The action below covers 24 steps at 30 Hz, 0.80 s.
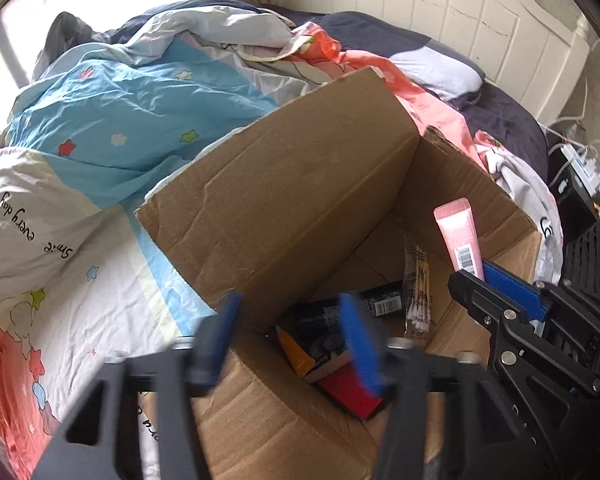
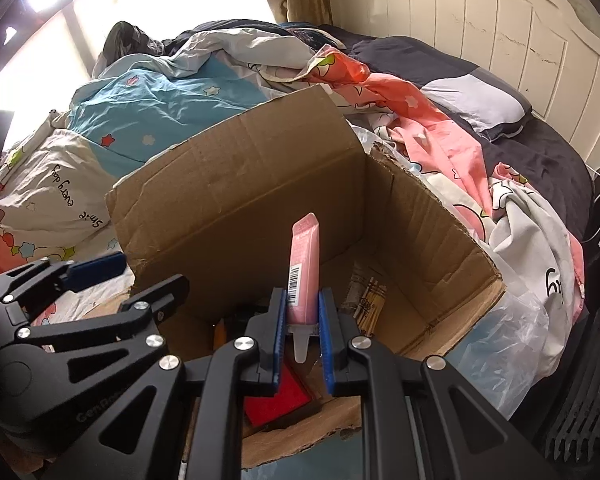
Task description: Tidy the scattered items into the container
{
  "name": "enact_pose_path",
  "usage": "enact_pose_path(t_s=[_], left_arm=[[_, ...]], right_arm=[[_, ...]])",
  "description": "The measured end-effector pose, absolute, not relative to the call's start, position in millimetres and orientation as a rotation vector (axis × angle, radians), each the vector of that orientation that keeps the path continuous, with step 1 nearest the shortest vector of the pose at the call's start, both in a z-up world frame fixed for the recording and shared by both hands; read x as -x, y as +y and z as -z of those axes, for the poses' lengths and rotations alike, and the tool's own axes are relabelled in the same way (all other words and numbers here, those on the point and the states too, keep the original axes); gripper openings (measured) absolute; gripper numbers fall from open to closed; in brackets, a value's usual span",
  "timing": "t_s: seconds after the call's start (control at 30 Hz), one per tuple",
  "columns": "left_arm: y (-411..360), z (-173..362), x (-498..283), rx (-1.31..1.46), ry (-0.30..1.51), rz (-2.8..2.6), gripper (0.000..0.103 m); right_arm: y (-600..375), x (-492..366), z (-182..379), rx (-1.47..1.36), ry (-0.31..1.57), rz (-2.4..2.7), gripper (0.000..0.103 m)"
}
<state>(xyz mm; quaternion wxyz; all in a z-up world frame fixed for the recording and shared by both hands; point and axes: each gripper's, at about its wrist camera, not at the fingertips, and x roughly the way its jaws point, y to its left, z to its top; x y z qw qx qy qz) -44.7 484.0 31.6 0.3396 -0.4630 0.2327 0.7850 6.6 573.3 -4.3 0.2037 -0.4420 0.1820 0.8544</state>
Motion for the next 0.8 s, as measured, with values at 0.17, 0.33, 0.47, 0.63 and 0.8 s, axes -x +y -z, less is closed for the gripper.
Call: enact_pose_path(t_s=[0.17,0.33,0.47,0.63,0.8], left_arm=[[478.5,-31.9,51.1,1.207,0.573,-2.083,0.085],[473.1,-31.1,58.0,1.23,0.568,-2.104,0.088],[467.3,-32.3,62.6,1.242,0.539,-2.115,0.097],[465.9,-34.0,62.4,1.226,0.559,-2.095,0.103],[462.3,-32.6,65.7,1.26,0.573,-2.092,0.103]], right_arm=[[576.9,-5.8,10.0,1.243,0.517,-2.353,0.018],[581.6,-9.3,13.1,1.231,0.517,-2.305,0.048],[586.2,-12.5,12.8,1.216,0.534,-2.289,0.056],[586.9,-10.7,14.2,1.229,0.534,-2.26,0.057],[584.3,-10.2,14.3,1.231,0.529,-2.253,0.066]])
